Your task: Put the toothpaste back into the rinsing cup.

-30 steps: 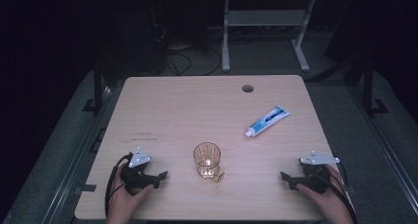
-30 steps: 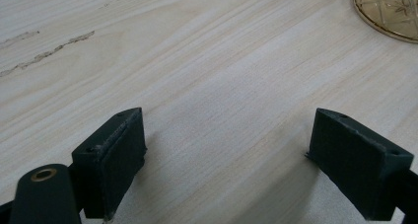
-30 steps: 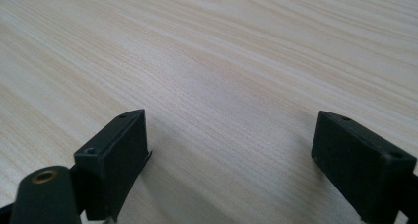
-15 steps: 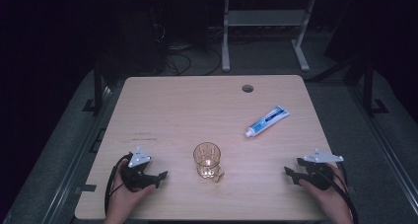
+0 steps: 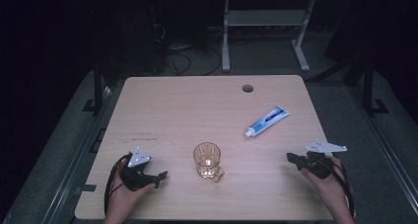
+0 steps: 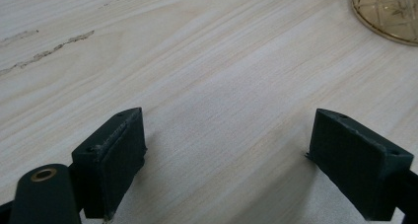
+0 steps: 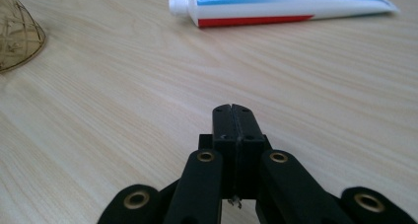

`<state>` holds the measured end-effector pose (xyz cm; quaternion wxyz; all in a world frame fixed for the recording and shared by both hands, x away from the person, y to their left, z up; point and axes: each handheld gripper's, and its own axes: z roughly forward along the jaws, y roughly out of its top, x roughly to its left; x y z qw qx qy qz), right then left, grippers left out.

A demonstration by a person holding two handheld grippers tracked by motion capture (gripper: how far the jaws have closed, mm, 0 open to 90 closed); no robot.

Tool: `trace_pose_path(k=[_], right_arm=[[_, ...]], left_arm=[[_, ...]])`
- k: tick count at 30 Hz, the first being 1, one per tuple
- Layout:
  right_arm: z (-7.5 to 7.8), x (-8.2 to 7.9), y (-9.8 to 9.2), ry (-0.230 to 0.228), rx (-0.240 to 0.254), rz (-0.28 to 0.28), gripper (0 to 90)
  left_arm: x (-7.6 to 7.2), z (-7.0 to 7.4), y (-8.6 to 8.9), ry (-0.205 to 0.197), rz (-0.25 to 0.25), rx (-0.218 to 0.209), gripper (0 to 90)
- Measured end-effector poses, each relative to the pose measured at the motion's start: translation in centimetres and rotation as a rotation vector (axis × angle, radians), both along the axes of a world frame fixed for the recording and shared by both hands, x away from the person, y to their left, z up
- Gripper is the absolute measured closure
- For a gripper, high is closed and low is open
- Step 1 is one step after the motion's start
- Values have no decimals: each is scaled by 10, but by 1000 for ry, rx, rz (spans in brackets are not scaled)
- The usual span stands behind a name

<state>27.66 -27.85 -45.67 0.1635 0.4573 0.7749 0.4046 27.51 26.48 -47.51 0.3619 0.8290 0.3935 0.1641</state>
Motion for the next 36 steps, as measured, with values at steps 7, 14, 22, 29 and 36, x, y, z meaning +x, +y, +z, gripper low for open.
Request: trace_pose_path(k=[7, 14, 22, 29, 36], right_arm=[[12, 13, 7, -3, 23, 11, 897], [18, 30, 12, -6, 35, 18, 897], [30, 49, 17, -28, 48, 20, 897], [34, 62, 24, -38, 44, 27, 897], [36, 72, 32, -36, 47, 39, 897]], left_arm=[[-1, 0, -1, -5, -2, 6, 129], [-1, 0, -1, -9, -3, 16, 129], [-1, 0, -1, -7, -3, 17, 129], [-1, 0, -1, -7, -4, 18, 128], [-1, 0, -1, -7, -3, 17, 129]])
